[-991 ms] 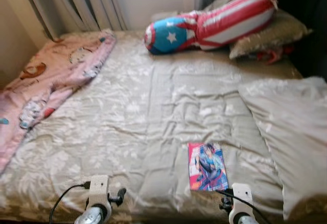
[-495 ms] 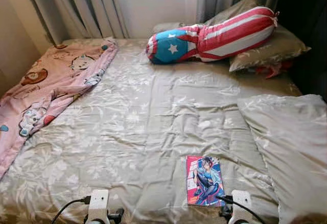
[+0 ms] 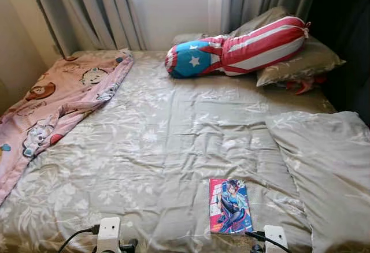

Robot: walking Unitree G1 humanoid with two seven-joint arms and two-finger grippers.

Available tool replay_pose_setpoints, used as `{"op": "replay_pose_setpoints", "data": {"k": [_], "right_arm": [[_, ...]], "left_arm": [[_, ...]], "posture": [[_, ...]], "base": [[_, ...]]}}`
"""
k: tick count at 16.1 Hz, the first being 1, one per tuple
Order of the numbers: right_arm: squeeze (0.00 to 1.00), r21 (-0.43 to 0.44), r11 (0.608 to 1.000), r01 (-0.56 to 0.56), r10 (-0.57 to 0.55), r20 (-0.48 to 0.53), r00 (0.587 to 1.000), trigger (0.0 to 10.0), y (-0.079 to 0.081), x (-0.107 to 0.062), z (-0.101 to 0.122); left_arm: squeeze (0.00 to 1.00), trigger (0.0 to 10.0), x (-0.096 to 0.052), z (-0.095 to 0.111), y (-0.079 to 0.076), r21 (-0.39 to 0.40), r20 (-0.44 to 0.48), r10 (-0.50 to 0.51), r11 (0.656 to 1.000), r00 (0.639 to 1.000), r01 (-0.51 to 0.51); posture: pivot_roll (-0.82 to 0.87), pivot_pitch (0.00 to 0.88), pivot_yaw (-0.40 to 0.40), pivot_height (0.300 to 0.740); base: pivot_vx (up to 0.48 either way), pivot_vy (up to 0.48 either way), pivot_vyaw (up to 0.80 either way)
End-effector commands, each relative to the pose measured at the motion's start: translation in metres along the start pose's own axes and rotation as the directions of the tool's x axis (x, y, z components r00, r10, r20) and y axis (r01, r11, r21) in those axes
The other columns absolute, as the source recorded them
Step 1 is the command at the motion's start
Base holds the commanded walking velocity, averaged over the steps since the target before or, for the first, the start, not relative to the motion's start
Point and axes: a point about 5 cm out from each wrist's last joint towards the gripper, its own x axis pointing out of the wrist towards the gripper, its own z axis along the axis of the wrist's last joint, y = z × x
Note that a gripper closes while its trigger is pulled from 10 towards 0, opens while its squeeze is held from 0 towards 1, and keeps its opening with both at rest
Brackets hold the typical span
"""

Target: Clean up the room

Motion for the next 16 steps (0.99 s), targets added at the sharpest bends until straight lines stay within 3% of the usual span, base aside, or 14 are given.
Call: {"op": "replay_pose_setpoints", "data": {"k": [1, 8, 9, 10, 12, 16], "right_arm": [[1.0, 0.013, 1.0, 0.002, -0.002, -0.016, 1.0, 10.0, 0.002, -0.001, -0.006], [1.0, -0.008, 1.0, 0.011, -0.012, -0.057, 0.998, 10.0, 0.003, -0.003, -0.017], [0.11, -0.02, 1.0, 0.008, -0.009, -0.062, 0.998, 10.0, 0.003, -0.004, -0.018], [0.0, -0.03, 1.0, 0.003, -0.005, -0.064, 0.998, 10.0, 0.004, -0.004, -0.019], [0.0, -0.048, 0.999, -0.008, 0.005, -0.059, 0.998, 10.0, 0.005, -0.004, -0.019], [0.0, -0.062, 0.998, -0.008, 0.005, -0.046, 0.999, 10.0, 0.006, -0.003, -0.015]], "left_arm": [[0.0, 10.0, -0.001, -0.004, 0.007, 0.016, -0.024, 0.01, 1.0, 1.0, -0.01], [0.0, 10.0, -0.002, -0.006, 0.01, 0.023, -0.025, 0.01, 1.0, 1.0, -0.009], [0.0, 10.0, -0.002, -0.006, 0.01, 0.024, -0.025, 0.009, 1.0, 1.0, -0.008], [0.0, 10.0, -0.002, -0.006, 0.01, 0.024, -0.025, 0.008, 1.0, 1.0, -0.008], [0.0, 10.0, -0.002, -0.006, 0.011, 0.024, -0.026, 0.008, 1.0, 1.0, -0.008], [0.0, 10.0, -0.003, -0.007, 0.01, 0.024, -0.028, 0.008, 1.0, 1.0, -0.007]], "posture": [[-0.05, 0.0, 0.032, 0.74], [-0.05, 0.0, 0.033, 0.74], [-0.04, 0.0, 0.032, 0.74], [-0.04, 0.0, 0.031, 0.74], [-0.04, 0.0, 0.029, 0.74], [-0.03, 0.0, 0.031, 0.74]], "base": [[0.0, 0.0, 0.0], [0.0, 0.0, 0.0], [0.0, 0.0, 0.0], [0.0, 0.0, 0.0], [0.0, 0.0, 0.0], [0.0, 0.0, 0.8]]}}
